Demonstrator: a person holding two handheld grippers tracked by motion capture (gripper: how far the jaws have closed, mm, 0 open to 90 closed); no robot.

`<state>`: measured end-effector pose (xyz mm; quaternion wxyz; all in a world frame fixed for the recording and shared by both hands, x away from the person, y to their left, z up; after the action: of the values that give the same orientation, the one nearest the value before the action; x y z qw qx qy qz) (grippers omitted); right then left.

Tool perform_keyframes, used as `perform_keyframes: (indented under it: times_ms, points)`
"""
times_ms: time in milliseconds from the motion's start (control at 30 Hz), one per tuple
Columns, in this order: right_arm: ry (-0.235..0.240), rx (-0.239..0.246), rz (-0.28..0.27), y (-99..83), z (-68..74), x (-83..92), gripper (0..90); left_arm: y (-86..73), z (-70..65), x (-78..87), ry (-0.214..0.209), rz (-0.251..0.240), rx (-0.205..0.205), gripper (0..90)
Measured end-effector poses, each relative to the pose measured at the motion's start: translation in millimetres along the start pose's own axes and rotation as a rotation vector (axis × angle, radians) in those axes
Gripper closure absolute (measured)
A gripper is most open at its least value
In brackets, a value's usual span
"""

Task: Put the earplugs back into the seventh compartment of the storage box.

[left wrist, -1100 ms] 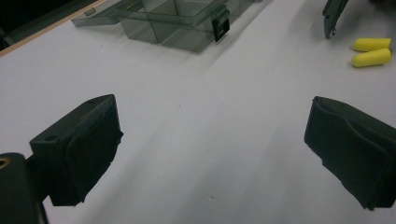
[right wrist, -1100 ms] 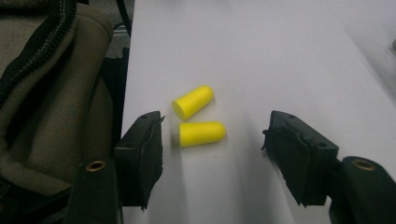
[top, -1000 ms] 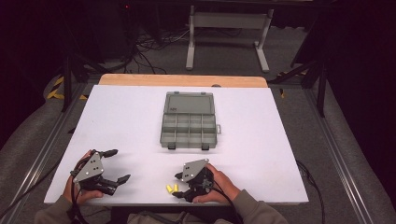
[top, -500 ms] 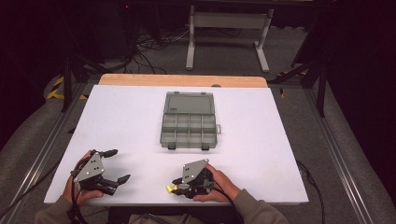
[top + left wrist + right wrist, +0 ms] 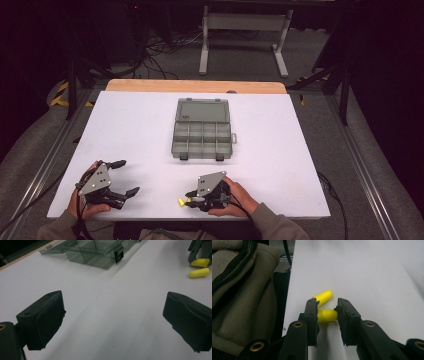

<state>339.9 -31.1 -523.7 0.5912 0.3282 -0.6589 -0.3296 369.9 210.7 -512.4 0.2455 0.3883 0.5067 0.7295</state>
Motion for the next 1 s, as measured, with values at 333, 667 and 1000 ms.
perform_keyframes:
  times_ms: [333, 667, 1000]
  points:
    - [-0.061, -0.004, -0.041, 6.3, -9.2, 12.6, 71.7, -0.1, 1.0, -1.4, 0.006, 0.002, -0.001, 5.2]
    - [-0.123, -0.003, -0.079, 12.5, -22.2, 26.6, 72.0, 0.5, 2.0, -1.8, 0.005, 0.0, 0.002, 5.2]
    - [-0.201, -0.021, -0.123, 18.1, -41.1, 43.3, 72.3, 1.3, 2.6, -2.0, 0.002, -0.007, 0.004, 5.2]
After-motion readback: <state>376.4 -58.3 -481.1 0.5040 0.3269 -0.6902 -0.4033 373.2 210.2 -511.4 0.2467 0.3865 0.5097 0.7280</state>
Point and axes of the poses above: each handheld gripper's, and its own axes: x roughly backward along the jaws, y roughly out of its top, z roughly to its left, the point moved 8 cm from there along -x, roughly forward along the jaws, and after that the axes turned 7 degrees about -z, right-handed, at the moved point
